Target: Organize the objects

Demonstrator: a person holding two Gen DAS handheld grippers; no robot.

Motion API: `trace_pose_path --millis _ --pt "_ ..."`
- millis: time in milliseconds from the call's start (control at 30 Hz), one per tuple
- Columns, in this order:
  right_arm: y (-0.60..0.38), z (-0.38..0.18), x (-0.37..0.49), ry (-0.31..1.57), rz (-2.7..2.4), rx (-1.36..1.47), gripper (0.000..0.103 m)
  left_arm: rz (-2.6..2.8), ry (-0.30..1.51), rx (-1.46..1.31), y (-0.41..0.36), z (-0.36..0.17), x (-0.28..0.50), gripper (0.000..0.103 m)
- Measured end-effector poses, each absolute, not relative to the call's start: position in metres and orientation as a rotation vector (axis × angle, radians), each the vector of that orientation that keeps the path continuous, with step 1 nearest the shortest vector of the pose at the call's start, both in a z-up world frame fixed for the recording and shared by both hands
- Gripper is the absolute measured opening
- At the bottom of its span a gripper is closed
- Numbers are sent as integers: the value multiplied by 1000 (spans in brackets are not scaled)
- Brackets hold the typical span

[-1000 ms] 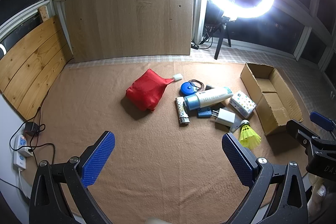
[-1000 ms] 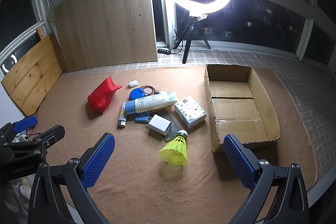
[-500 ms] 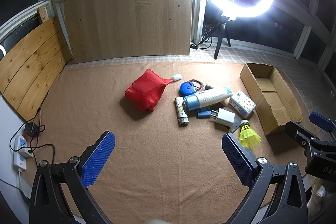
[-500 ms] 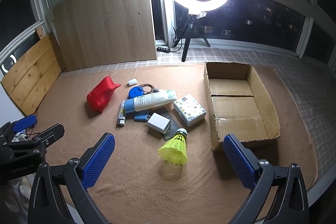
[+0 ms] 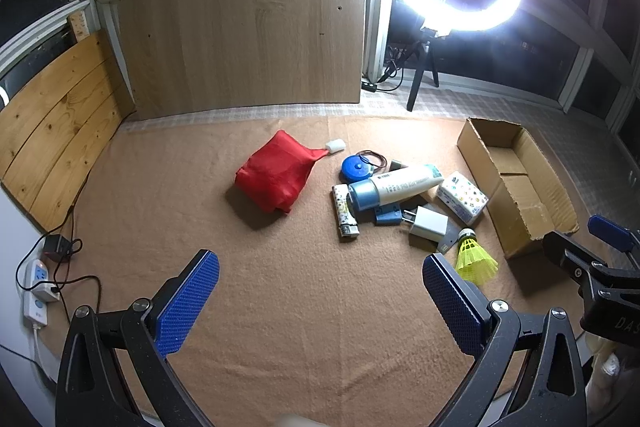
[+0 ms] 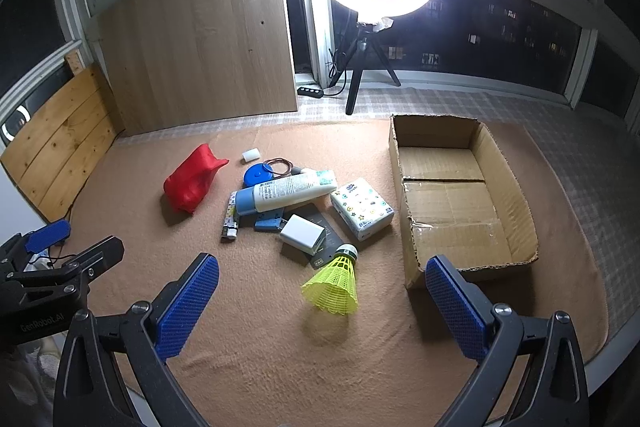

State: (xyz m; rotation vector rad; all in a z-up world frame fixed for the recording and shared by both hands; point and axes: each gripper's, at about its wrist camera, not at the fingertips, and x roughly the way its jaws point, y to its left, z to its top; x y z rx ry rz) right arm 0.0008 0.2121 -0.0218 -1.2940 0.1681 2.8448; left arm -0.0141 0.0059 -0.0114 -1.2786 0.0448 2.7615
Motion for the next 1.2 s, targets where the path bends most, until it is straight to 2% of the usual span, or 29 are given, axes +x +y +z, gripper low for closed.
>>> trace_pose_path --millis 567,1200 --pt "220 -34 -16 240 2813 -1352 102 2718 66 -1300 6 -26 -39 103" --pt "230 -51 -100 276 2841 -1457 102 2702 42 -1345 3 -49 -101 102"
